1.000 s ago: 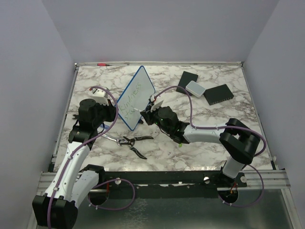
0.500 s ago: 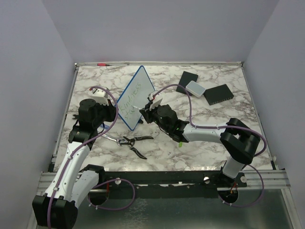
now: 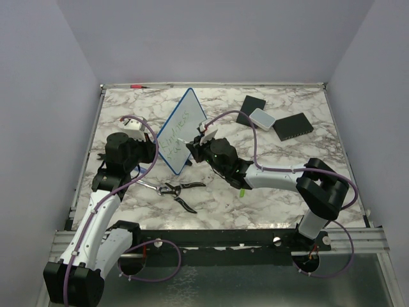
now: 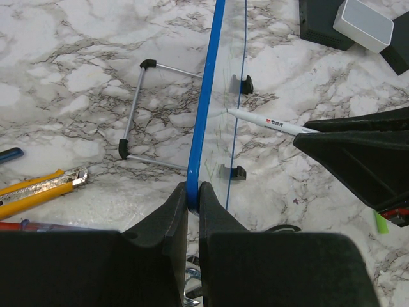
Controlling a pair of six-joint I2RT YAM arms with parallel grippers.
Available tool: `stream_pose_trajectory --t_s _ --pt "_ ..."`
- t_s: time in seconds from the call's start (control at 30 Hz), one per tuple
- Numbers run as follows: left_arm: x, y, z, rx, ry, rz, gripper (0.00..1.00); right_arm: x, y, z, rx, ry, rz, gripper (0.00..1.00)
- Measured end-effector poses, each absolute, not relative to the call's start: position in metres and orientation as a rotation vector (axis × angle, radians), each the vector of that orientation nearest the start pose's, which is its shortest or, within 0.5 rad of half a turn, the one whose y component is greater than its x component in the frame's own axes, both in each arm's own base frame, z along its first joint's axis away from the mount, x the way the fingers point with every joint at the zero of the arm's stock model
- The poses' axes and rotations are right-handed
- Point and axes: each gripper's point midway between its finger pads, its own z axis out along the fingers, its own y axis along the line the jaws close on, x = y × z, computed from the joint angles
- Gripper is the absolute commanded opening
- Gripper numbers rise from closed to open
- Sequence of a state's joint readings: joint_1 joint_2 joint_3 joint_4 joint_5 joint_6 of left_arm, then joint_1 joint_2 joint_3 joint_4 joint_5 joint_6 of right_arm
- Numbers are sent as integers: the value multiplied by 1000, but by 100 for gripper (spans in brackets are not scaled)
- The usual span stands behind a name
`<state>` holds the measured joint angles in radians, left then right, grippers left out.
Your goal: Write a sentence on the whiteboard
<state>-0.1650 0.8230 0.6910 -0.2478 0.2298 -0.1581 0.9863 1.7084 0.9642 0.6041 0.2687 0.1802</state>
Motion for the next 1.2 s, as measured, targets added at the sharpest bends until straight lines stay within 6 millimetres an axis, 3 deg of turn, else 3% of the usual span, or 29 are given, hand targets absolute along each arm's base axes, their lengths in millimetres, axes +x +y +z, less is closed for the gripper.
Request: stream_pose_trajectory --t_s 0.6,1.2 --pt "290 -96 206 160 1959 -439 0 315 395 174 -476 1689 608 1" --pt "290 -96 206 160 1959 -440 0 316 396 167 -483 1701 600 1"
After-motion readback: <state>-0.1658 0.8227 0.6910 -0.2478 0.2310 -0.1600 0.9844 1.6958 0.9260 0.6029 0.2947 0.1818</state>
